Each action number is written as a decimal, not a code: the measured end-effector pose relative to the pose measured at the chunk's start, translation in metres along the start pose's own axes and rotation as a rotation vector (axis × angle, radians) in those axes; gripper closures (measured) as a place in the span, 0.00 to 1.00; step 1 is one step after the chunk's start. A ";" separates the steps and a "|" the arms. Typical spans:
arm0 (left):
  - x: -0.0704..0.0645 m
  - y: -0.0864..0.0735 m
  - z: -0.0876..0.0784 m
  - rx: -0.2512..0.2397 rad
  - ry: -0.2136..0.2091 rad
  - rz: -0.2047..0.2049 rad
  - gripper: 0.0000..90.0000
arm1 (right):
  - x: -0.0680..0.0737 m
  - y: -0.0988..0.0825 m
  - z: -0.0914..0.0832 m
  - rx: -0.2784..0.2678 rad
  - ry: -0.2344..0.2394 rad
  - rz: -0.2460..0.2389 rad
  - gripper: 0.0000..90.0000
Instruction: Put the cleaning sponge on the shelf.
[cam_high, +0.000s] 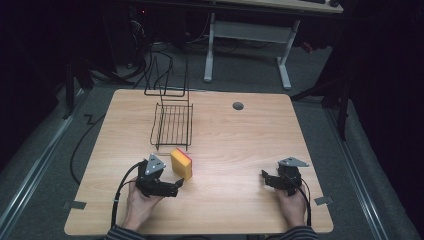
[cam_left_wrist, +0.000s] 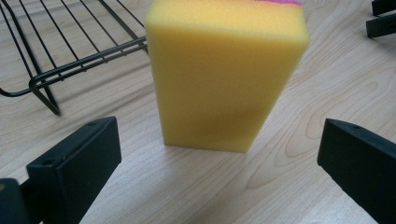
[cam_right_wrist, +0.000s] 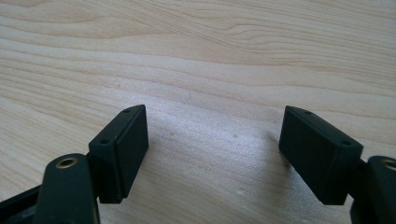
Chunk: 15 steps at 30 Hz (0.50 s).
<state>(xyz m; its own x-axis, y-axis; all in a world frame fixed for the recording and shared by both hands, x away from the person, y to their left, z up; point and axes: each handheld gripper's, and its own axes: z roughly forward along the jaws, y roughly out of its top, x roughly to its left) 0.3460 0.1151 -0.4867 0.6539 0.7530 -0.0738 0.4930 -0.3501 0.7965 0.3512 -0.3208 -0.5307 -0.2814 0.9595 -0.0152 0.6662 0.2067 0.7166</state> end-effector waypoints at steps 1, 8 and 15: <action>0.000 0.000 0.001 0.002 -0.001 -0.001 0.00 | 0.000 0.000 0.000 0.000 0.000 0.000 0.27; -0.001 0.004 0.007 0.009 0.005 0.003 0.00 | 0.000 0.000 0.000 0.000 0.000 0.000 0.27; 0.000 0.007 0.014 0.013 -0.007 -0.009 0.00 | 0.000 0.000 0.000 0.000 0.000 0.000 0.27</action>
<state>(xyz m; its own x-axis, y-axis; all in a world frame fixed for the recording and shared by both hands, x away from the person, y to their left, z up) 0.3569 0.1049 -0.4894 0.6532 0.7523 -0.0856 0.5064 -0.3501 0.7880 0.3512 -0.3208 -0.5308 -0.2818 0.9594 -0.0152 0.6660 0.2070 0.7167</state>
